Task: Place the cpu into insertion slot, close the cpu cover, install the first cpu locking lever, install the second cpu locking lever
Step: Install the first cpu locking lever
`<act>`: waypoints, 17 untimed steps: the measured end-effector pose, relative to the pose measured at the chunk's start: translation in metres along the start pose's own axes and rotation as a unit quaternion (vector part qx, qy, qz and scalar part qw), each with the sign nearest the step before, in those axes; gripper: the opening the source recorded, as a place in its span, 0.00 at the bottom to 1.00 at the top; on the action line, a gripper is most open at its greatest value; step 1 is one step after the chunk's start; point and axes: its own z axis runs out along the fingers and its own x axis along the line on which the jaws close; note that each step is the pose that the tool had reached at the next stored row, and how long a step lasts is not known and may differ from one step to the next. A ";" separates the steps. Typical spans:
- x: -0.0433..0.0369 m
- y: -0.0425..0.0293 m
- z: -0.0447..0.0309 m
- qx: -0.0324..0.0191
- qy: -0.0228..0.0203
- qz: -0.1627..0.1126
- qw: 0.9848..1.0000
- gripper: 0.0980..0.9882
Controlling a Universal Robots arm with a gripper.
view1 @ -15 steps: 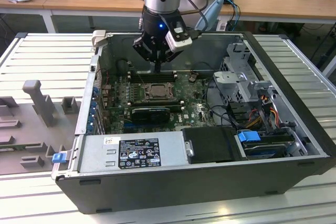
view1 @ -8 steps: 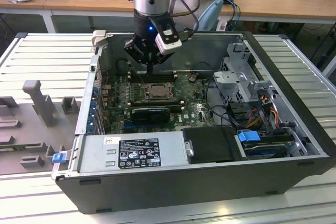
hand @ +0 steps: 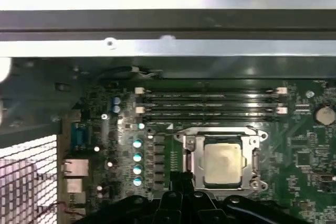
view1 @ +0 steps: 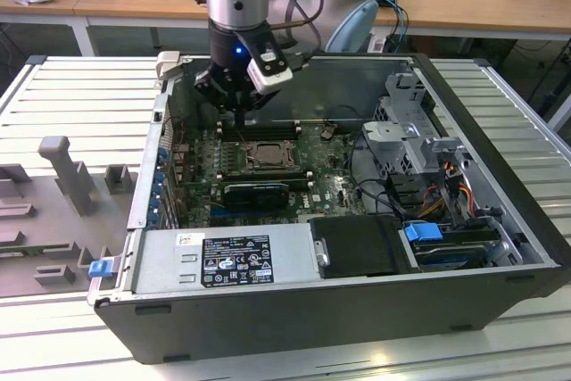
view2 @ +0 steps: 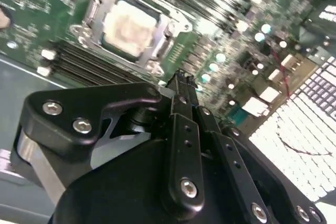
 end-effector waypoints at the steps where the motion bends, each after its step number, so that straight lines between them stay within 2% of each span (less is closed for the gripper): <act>1: 0.0037 0.0000 0.0005 0.000 0.000 -0.001 1.000 0.01; 6: 0.0155 0.0006 0.0052 0.000 0.000 -0.004 1.000 0.01; 8: 0.0176 0.0031 0.0092 -0.001 0.000 -0.006 1.000 0.01; 13: 0.0202 0.0085 0.0104 -0.004 0.000 -0.008 1.000 0.01; 17: 0.0227 0.0165 0.0113 -0.005 0.000 -0.009 1.000 0.01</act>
